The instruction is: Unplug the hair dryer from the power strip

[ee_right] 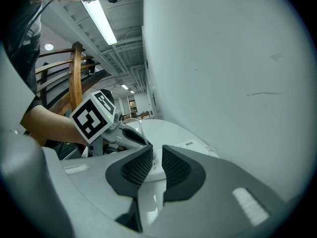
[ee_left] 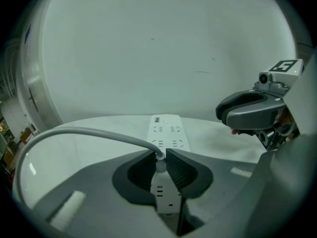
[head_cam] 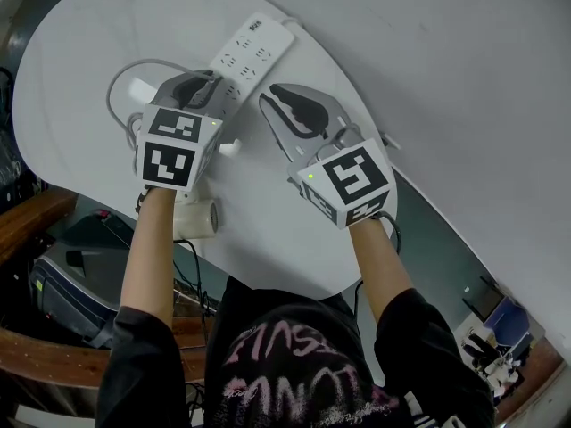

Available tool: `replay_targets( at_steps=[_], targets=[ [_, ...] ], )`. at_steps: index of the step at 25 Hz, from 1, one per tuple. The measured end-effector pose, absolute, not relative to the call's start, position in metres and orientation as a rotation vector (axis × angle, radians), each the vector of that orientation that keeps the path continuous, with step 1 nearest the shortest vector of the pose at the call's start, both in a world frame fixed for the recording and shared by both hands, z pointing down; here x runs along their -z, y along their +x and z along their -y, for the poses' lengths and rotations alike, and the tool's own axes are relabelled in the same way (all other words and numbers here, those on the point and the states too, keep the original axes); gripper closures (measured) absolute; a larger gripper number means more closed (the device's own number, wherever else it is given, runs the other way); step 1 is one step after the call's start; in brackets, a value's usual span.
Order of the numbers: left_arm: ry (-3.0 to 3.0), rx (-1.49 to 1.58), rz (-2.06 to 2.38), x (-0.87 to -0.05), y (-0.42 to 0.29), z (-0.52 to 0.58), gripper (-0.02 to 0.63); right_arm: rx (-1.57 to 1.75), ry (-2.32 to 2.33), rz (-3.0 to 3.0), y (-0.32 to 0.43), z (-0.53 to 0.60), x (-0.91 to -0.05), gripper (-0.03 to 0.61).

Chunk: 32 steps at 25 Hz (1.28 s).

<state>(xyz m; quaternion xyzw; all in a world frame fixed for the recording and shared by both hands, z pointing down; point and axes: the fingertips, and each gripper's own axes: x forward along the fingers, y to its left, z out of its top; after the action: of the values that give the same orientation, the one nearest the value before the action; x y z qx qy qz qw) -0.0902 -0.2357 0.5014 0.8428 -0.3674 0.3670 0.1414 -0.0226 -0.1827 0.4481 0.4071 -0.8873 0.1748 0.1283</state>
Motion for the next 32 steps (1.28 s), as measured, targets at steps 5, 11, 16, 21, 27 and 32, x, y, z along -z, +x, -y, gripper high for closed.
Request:
replay_targets(
  at_steps=[5, 11, 16, 21, 27, 32],
  targets=[
    [2.43, -1.058, 1.056, -0.502, -0.091, 0.236, 0.545, -0.482, 1.151, 2.58, -0.028, 0.189, -0.449, 0.512],
    [2.43, -1.054, 1.043, -0.501, -0.091, 0.236, 0.545, -0.397, 1.035, 2.515, -0.035, 0.196, -0.461, 0.504],
    [2.43, -1.055, 1.036, -0.501, -0.091, 0.236, 0.545, -0.336, 0.953, 2.471, -0.045, 0.206, -0.469, 0.505],
    [2.43, -1.055, 1.022, -0.501, -0.089, 0.236, 0.545, -0.338, 0.911, 2.434, -0.055, 0.215, -0.483, 0.504],
    [2.431, -1.054, 1.013, -0.501, -0.09, 0.236, 0.545, -0.315, 0.868, 2.352, -0.061, 0.223, -0.502, 0.503],
    [2.43, -1.051, 1.004, -0.5, -0.09, 0.235, 0.545, -0.296, 0.842, 2.311, -0.063, 0.229, -0.507, 0.497]
  ],
)
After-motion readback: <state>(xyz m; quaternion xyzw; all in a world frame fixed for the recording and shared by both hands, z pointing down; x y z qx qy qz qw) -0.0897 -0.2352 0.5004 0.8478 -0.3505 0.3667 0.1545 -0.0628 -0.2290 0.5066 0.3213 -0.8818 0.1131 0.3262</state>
